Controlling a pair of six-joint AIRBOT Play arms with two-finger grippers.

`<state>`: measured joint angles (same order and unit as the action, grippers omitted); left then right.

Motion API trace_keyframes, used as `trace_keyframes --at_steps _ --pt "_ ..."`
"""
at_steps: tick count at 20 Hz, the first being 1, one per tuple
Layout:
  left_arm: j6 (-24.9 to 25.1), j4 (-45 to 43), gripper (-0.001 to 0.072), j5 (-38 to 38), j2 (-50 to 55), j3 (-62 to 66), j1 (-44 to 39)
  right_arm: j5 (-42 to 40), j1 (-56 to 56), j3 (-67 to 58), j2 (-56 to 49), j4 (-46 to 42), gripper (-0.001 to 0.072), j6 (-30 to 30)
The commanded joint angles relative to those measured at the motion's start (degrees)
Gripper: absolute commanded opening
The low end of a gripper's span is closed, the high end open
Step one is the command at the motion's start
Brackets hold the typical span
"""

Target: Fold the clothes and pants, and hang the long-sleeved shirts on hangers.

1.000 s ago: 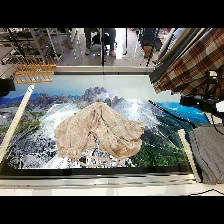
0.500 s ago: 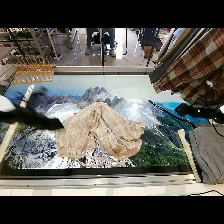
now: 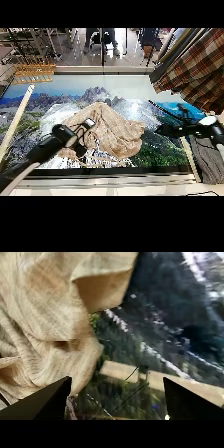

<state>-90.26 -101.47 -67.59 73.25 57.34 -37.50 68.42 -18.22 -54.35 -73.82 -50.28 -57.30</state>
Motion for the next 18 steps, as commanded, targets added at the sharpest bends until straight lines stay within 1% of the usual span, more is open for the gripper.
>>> trace_keyframes --at_steps 1,4,5,6,7,8,9,10,12,13,15,18 --pt "-9.35 -5.18 0.0707 -2.56 5.22 -0.39 -2.49 -6.32 6.97 0.5 -5.4 3.56 0.0667 -0.07" --pt "-9.9 -4.83 0.0706 -3.13 8.63 -0.37 -1.18 -7.15 10.23 -1.92 -11.21 6.16 0.0665 -0.35" --pt "-10.01 -5.03 0.0683 -3.17 9.35 -0.37 -1.07 -7.45 10.91 -2.58 -12.63 6.45 0.065 -0.68" --pt "-11.39 -5.31 0.0562 -3.02 9.92 -0.37 -0.85 -8.85 11.58 -2.75 -13.42 7.26 0.0642 -0.72" --pt "-11.82 -5.88 0.0376 -2.71 10.4 -0.37 -0.59 -10.8 12.33 -2.75 -13.84 7.65 0.0638 -1.03" --pt "-11.78 -6.14 0.0163 -2.64 10.82 -0.37 -0.22 -12.55 13.29 -2.8 -14.14 7.69 0.0606 -1.75" --pt "-11.78 -6.01 0.0021 -2.49 10.95 -0.37 0.46 -13.11 14.21 -2.99 -14.6 7.65 0.0513 -2.05" --pt "-11.47 -6.03 0.0024 -2.73 10.91 -0.37 1.2 -13.77 15.08 -3.04 -15.02 7.67 0.0431 -2.19" --pt "-6.71 -5.9 0.0021 -5.6 10.03 -0.35 2.86 -15.3 16.11 -3.1 -14.97 7.78 0.0013 -2.27" --pt "-3.85 -5.92 0.0021 -7.96 8.87 -0.22 3.91 -15.26 16.0 -3.82 -14.6 7.43 0.0016 -2.75" --pt "2.12 -5.92 0.002 -11.39 3.98 0.26 7.48 -13.14 14.8 -7.45 -12.52 3.56 0.0015 -4.9" --pt "9.62 -4.83 0.0019 -12.9 -8.41 3.87 16.76 -6.88 11.93 -15.28 -4.39 -5.4 0.0014 -6.49"
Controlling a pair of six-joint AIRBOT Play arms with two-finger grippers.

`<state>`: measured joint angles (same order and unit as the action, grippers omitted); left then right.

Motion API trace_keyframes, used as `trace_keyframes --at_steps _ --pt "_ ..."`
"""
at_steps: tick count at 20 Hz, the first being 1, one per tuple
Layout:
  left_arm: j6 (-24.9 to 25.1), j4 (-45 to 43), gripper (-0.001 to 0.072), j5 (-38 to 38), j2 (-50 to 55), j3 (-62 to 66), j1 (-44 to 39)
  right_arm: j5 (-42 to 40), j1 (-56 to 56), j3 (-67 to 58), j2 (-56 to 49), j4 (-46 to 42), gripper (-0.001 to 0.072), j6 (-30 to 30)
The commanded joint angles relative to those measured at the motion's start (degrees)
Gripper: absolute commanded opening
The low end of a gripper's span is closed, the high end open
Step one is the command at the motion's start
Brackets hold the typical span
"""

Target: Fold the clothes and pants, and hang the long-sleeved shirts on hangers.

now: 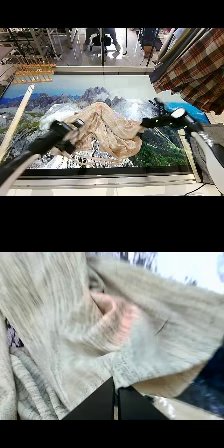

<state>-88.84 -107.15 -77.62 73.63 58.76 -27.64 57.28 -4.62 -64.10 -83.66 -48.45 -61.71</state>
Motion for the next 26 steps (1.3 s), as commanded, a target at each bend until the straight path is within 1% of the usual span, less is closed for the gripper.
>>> trace_keyframes --at_steps 1,4,6,8,9,10,11,13,15,16,17,19,20,21,22,23,24,25,26 --pt "10.97 2.97 0.0019 -2.8 -13.33 4.63 11.32 6.29 -2.86 -8.13 9.42 -9.68 0.0014 -2.27" --pt "16.68 12.15 0.0019 -1.73 -24.11 12.26 27.12 11.21 -6.16 -13.75 22.18 -13.42 0.0014 -2.29" --pt "19.58 20.39 0.0019 1.44 -29.05 17.27 40.17 12.72 -8.31 -15.89 30.95 -14.21 0.0014 -2.36" --pt "23.67 29.49 0.0018 5.35 -31.71 20.87 54.53 13.6 -10.62 -17.38 38.82 -16.22 0.0014 -5.66" --pt "24.87 33.2 0.0019 6.75 -31.91 21.88 61.72 14.4 -11.67 -17.73 41.72 -17.44 0.0014 -7.37" --pt "24.0 34.21 0.0019 7.74 -31.52 21.99 66.12 15.41 -12.66 -17.75 44.09 -18.58 0.0014 -8.68" --pt "22.67 34.47 0.0019 8.39 -30.29 21.99 68.35 17.03 -13.35 -17.75 45.0 -19.06 0.0014 -9.66" --pt "22.88 34.8 0.002 9.03 -25.2 21.97 66.79 21.46 -13.55 -17.14 43.39 -19.34 0.0014 -9.64" --pt "22.84 34.8 0.002 8.09 -19.52 21.97 63.76 21.03 -13.53 -14.49 38.64 -17.7 0.0014 -9.64" --pt "22.82 34.77 0.0021 7.15 -16.46 21.97 62.66 19.1 -13.53 -12.92 35.01 -15.96 0.0014 -9.66" --pt "22.53 34.8 0.0022 6.49 -13.51 21.97 62.6 15.54 -13.4 -11.52 31.17 -14.19 0.0014 -9.66" --pt "21.2 34.77 0.0022 6.47 -8.5 21.97 63.21 4.63 -12.17 -11.21 21.44 -11.56 0.0014 -11.3" --pt "21.03 34.77 0.0022 6.49 -6.56 21.97 63.56 -1.88 -11.37 -12.31 16.09 -9.97 0.0013 -12.7" --pt "21.03 34.77 0.0022 6.49 -4.76 21.97 64.11 -6.71 -10.64 -14.43 10.97 -9.05 0.0014 -14.82" --pt "20.61 34.53 0.0022 6.49 -3.43 21.97 64.46 -8.66 -10.08 -17.94 5.44 -8.59 0.0018 -16.26" --pt "20.46 34.27 0.0022 6.51 -2.27 21.97 64.81 -6.99 -9.92 -21.66 0.68 -8.37 0.0142 -16.98" --pt "20.44 34.27 0.0022 6.49 -1.49 21.97 65.31 -2.14 -10.21 -25.11 -3.69 -8.52 0.0525 -19.15" --pt "20.44 34.07 0.0022 6.49 -0.96 21.97 65.81 3.54 -10.93 -26.47 -6.43 -8.76 0.0581 -19.58" --pt "20.41 33.66 0.0022 6.45 -0.72 21.97 66.42 9.49 -11.69 -25.59 -7.96 -8.79 0.0507 -17.57"
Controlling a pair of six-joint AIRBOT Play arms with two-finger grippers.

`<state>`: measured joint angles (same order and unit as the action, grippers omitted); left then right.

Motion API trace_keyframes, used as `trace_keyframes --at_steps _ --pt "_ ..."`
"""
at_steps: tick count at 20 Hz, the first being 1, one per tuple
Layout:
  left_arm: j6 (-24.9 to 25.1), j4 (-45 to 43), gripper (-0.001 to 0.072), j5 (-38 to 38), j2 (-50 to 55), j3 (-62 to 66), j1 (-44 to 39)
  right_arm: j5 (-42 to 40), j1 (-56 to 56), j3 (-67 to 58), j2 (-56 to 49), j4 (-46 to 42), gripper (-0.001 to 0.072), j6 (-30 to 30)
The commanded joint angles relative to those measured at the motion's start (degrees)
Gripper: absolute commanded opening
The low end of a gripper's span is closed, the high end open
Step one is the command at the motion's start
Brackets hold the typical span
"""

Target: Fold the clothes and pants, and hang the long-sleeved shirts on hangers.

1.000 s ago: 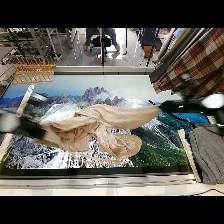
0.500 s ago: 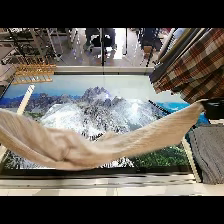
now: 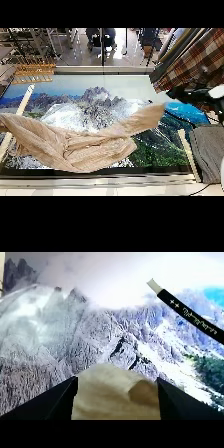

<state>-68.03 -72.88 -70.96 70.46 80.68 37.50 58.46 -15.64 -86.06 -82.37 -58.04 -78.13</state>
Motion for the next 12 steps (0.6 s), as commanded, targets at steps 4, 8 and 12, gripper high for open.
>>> trace_keyframes --at_steps 4,8,12 --pt "-0.35 -0.76 0.0022 -2.08 2.38 0.04 4.55 20.61 -2.34 16.74 -5.07 8.24 0.0464 8.72" --pt "-0.33 -0.74 0.0022 -4.22 2.38 0.04 5.44 15.85 3.85 40.54 1.9 20.72 0.0463 17.49" --pt "-0.2 -0.09 0.0022 -5.62 2.38 0.04 5.35 6.64 13.62 41.75 -1.51 22.32 0.0442 16.52"
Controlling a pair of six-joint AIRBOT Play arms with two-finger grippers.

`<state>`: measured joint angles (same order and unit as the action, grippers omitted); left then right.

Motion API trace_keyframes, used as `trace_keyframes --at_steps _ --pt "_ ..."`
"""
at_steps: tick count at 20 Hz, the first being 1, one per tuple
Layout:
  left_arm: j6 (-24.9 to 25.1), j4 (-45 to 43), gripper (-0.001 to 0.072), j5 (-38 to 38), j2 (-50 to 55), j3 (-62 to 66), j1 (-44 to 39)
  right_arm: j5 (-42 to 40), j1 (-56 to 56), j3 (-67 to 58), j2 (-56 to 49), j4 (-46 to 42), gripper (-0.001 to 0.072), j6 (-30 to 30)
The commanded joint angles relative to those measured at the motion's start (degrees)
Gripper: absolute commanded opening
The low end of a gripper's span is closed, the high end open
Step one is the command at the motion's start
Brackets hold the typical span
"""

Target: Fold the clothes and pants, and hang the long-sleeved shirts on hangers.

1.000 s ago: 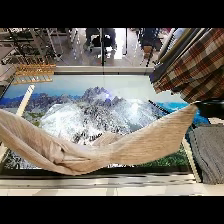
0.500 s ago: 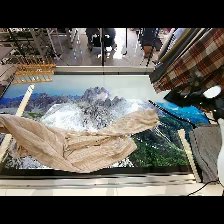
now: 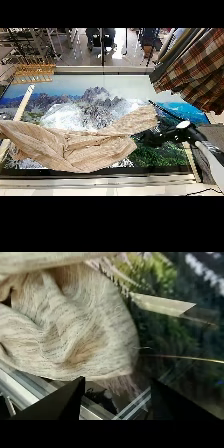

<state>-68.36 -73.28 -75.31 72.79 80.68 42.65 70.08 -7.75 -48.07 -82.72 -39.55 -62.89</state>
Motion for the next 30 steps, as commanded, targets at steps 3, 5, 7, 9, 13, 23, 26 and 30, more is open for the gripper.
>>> trace_keyframes --at_steps 3,5,7,9,13,23,26,30 --pt "0.22 0.28 0.0023 -1.79 0.04 0.04 0.24 -7.23 11.82 0.52 -5.81 0.26 0.0377 -3.1" --pt "0.24 0.26 0.0023 -1.9 0.04 0.04 0.24 -7.3 12.15 -2.73 -6.38 -2.78 0.0016 -4.09" --pt "0.24 0.26 0.0023 -1.88 0.04 0.04 0.24 -4.76 9.92 -8.81 -3.17 -11.45 0.0014 -9.51" --pt "0.22 0.26 0.0023 -1.25 0.11 0.04 0.24 2.58 7.52 -19.63 4.15 -27.15 0.0013 -15.06" --pt "0.2 0.72 0.0023 -1.25 0.61 0.04 0.17 11.52 8.85 -43.25 14.25 -41.7 0.0015 -13.4" --pt "0.2 0.48 0.0023 -2.14 1.25 0.04 0.2 10.54 13.11 -33.81 10.58 -39.01 0.0466 -14.25" --pt "0.2 0.48 0.0023 -2.14 1.25 0.04 0.2 6.69 1.29 -22.25 10.51 -25.88 0.0465 -12.81" --pt "0.2 0.5 0.0023 -2.14 1.25 0.04 0.2 -5.14 0.42 -12.72 5.51 -13.31 0.0466 -4.92"
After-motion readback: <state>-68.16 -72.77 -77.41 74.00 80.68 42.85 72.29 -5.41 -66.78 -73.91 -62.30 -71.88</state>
